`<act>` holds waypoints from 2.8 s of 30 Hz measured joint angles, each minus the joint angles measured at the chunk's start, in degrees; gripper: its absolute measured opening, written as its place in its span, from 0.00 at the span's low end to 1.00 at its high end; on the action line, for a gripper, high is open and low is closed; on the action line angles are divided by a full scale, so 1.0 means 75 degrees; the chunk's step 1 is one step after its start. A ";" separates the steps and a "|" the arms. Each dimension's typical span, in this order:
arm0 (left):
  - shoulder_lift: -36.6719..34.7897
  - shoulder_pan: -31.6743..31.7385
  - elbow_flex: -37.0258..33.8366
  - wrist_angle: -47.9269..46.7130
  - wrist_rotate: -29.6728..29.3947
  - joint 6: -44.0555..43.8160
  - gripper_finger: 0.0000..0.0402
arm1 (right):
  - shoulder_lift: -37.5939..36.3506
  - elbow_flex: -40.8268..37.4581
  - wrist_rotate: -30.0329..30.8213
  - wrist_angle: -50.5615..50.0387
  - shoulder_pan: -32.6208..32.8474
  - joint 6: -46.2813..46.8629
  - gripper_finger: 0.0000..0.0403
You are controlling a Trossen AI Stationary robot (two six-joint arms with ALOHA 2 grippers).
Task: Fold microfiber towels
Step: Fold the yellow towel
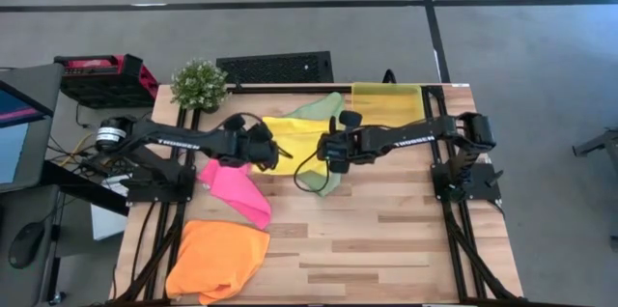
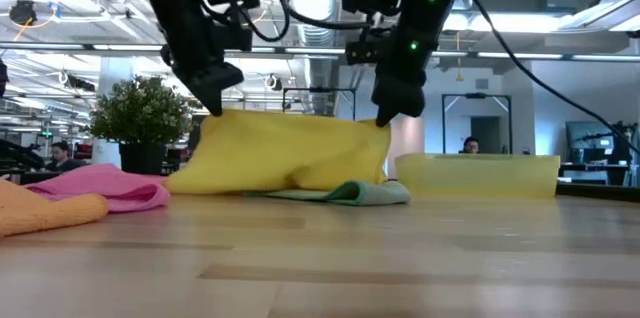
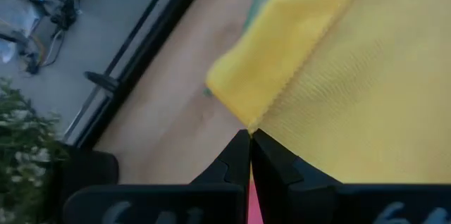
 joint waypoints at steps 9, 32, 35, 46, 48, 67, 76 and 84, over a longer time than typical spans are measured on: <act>0.0011 0.0868 0.0000 0.0763 0.0310 0.0908 0.00 | 0.0003 0.0003 -0.0161 -0.0079 -0.0523 -0.0227 0.01; 0.0011 0.1741 0.0003 0.1433 0.0536 0.1644 0.26 | 0.0003 0.0006 -0.1133 -0.0117 -0.1080 -0.0653 0.23; 0.0011 0.1786 0.0003 0.1515 0.0534 0.1733 0.34 | 0.0003 0.0005 -0.1129 -0.0114 -0.1086 -0.0655 0.29; 0.0011 0.1613 0.0003 0.1232 0.0996 0.2506 0.45 | 0.0000 0.0003 -0.1159 -0.0173 -0.1044 -0.0499 0.47; 0.0011 0.1391 0.0003 0.0810 0.1481 0.2789 0.45 | -0.0046 0.0003 -0.1251 -0.0345 -0.0981 -0.0362 0.48; 0.0003 -0.0559 -0.2241 0.2748 0.2224 0.3954 0.44 | -0.0701 0.0003 -0.2350 -0.0511 -0.0060 -0.0565 0.46; 0.0003 -0.0205 -0.2806 0.3089 0.2295 0.3878 0.44 | -0.0820 0.0003 -0.2358 -0.0503 0.0028 -0.0572 0.45; -0.0009 -0.0127 -0.2986 0.3403 0.2157 0.4228 0.38 | -0.0819 0.0003 -0.2356 -0.0497 0.0022 -0.0629 0.45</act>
